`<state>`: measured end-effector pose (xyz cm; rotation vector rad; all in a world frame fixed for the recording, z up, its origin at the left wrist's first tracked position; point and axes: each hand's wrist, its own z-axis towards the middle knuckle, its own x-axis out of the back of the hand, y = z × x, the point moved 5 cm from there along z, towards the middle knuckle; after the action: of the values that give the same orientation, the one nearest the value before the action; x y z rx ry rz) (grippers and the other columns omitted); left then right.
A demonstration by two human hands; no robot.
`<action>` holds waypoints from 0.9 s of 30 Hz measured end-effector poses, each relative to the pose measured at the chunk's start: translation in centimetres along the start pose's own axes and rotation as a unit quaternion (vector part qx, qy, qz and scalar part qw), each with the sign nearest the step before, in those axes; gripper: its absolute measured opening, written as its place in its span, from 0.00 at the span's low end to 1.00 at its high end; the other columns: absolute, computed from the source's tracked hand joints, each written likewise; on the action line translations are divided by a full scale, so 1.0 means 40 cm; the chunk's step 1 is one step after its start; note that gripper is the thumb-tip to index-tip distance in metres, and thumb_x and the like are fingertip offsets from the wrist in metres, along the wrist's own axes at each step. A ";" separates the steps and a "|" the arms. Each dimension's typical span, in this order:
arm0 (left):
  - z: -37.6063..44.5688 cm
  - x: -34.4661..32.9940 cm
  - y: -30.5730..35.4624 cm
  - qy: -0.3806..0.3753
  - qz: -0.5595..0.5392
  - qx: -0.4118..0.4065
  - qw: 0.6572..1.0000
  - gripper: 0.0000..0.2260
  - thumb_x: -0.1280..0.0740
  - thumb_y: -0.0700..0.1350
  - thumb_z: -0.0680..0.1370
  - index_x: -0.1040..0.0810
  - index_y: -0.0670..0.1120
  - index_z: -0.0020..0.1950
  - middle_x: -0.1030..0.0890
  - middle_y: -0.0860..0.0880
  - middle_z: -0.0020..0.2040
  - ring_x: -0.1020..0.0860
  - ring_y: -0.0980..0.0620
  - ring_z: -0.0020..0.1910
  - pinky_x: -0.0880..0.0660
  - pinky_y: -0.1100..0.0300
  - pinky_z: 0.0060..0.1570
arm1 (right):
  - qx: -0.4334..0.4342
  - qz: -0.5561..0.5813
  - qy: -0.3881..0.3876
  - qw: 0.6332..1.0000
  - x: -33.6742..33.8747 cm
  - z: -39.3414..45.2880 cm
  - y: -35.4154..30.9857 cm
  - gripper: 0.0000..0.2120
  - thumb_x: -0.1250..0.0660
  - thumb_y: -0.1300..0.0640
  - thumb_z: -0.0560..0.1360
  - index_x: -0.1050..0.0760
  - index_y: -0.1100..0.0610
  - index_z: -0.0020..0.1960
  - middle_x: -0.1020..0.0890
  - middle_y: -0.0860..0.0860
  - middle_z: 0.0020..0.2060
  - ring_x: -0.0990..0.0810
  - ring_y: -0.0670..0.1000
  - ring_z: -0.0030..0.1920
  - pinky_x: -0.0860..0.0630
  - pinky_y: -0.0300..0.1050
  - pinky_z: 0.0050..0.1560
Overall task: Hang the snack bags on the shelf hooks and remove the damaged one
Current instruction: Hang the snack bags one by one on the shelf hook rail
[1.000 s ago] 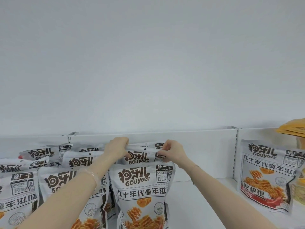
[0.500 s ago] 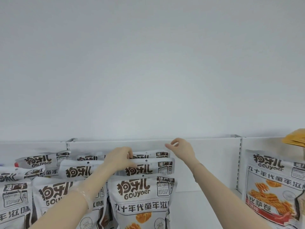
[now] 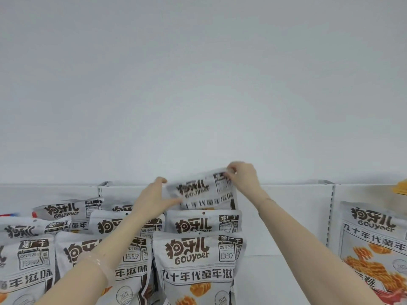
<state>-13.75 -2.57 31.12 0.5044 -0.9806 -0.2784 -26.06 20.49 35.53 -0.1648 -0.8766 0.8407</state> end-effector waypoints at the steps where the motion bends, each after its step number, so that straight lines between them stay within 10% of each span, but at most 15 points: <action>1: 0.002 0.012 0.000 0.013 -0.034 0.014 0.999 0.40 0.26 0.57 0.69 0.39 0.43 0.73 0.29 0.41 0.71 0.26 0.43 0.64 0.29 0.51 0.60 | 0.019 0.000 0.041 0.999 0.044 0.002 -0.025 0.08 0.32 0.56 0.76 0.18 0.60 0.44 0.14 0.56 0.42 0.19 0.58 0.45 0.30 0.44 0.42; 12: -0.037 0.175 0.124 0.113 -0.367 -0.099 0.918 0.26 0.24 0.50 0.69 0.27 0.49 0.64 0.22 0.51 0.64 0.26 0.53 0.64 0.31 0.53 0.66 | 0.089 0.209 0.262 0.938 0.468 -0.076 -0.238 0.04 0.29 0.53 0.72 0.19 0.54 0.42 0.19 0.48 0.35 0.16 0.53 0.40 0.16 0.58 0.41; 17: -0.089 0.215 0.155 -0.041 -0.437 -0.123 0.890 0.30 0.22 0.50 0.65 0.28 0.53 0.65 0.17 0.51 0.59 0.18 0.54 0.56 0.22 0.57 0.54 | 0.078 0.282 0.228 0.929 0.514 -0.120 -0.271 0.05 0.29 0.60 0.73 0.22 0.55 0.39 0.19 0.54 0.38 0.18 0.49 0.41 0.15 0.47 0.36; 22: -0.158 0.213 0.150 -0.006 -0.443 -0.100 0.891 0.25 0.24 0.49 0.63 0.28 0.47 0.56 0.15 0.48 0.51 0.15 0.51 0.46 0.19 0.59 0.42 | 0.012 0.383 0.189 0.904 0.496 -0.157 -0.248 0.05 0.27 0.59 0.73 0.20 0.59 0.47 0.15 0.60 0.44 0.15 0.54 0.44 0.15 0.47 0.42; 27: -0.214 0.208 0.104 0.024 -0.478 -0.050 0.877 0.25 0.24 0.53 0.62 0.29 0.51 0.54 0.17 0.46 0.55 0.17 0.47 0.52 0.21 0.53 0.48 | -0.093 0.372 -0.047 0.923 0.334 -0.260 -0.228 0.16 0.30 0.48 0.76 0.20 0.59 0.56 0.14 0.55 0.52 0.15 0.54 0.49 0.17 0.54 0.50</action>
<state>-2.07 -0.33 35.41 0.8744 -0.5937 -1.1946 -8.42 25.84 41.07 -0.6585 -0.9942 1.4793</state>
